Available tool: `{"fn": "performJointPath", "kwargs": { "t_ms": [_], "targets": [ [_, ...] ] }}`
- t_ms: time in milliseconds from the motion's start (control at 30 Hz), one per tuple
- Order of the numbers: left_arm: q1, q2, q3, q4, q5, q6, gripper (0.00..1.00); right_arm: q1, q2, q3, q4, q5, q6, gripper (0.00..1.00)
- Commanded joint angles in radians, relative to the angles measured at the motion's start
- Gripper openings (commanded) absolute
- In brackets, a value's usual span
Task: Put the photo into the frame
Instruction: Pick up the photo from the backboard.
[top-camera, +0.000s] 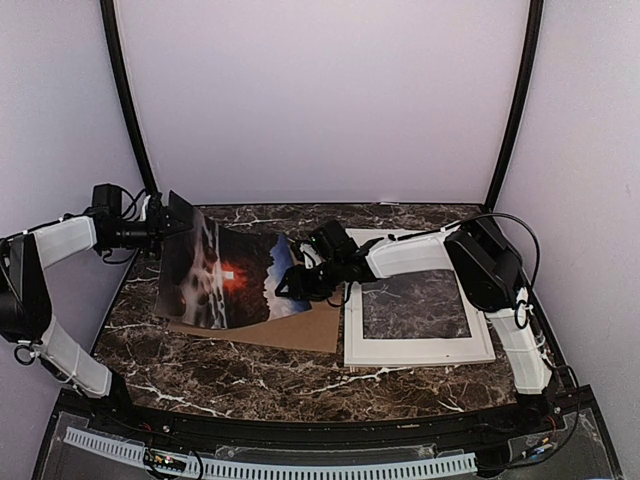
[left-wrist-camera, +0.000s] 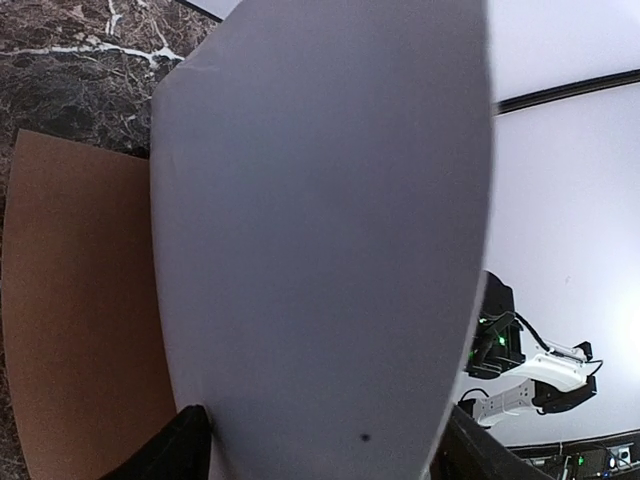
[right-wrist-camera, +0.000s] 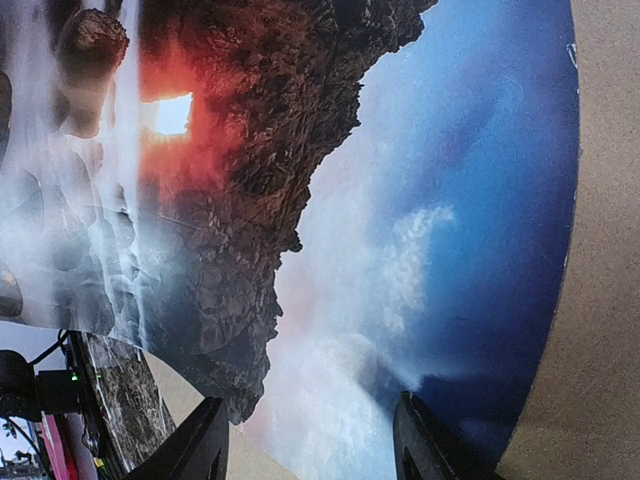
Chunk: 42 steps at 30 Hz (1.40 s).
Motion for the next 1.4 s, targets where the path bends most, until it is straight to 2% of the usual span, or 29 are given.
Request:
{"fn": "performJointPath", "kwargs": {
  "t_ms": [0,100,333,633,733,867,1167,1367],
  "targets": [
    [0.006,0.003,0.028,-0.068,-0.029,0.040,0.71,0.010,0.069,-0.022,-0.108,0.015,0.012,0.57],
    [0.007,0.017,0.040,-0.098,-0.068,0.050,0.62,0.010,0.064,-0.031,-0.105,0.017,0.014,0.57],
    [0.007,0.006,0.063,-0.135,-0.118,0.075,0.49,0.010,0.071,-0.027,-0.102,0.010,0.015,0.57],
    [0.007,0.009,0.088,-0.181,-0.129,0.104,0.24,0.010,0.067,-0.028,-0.103,0.010,0.011,0.57],
    [0.009,-0.002,0.106,-0.207,-0.147,0.115,0.11,0.009,0.058,-0.025,-0.108,0.007,0.004,0.57],
    [0.008,-0.033,0.120,-0.214,-0.147,0.124,0.01,-0.001,0.018,-0.023,-0.110,0.006,-0.010,0.58],
    [-0.012,-0.155,0.144,-0.190,-0.090,0.131,0.00,-0.060,-0.188,-0.069,-0.115,0.043,-0.095,0.64],
    [-0.066,-0.237,0.204,-0.183,-0.213,0.140,0.00,-0.104,-0.324,-0.093,-0.146,0.067,-0.124,0.67]
  ]
}}
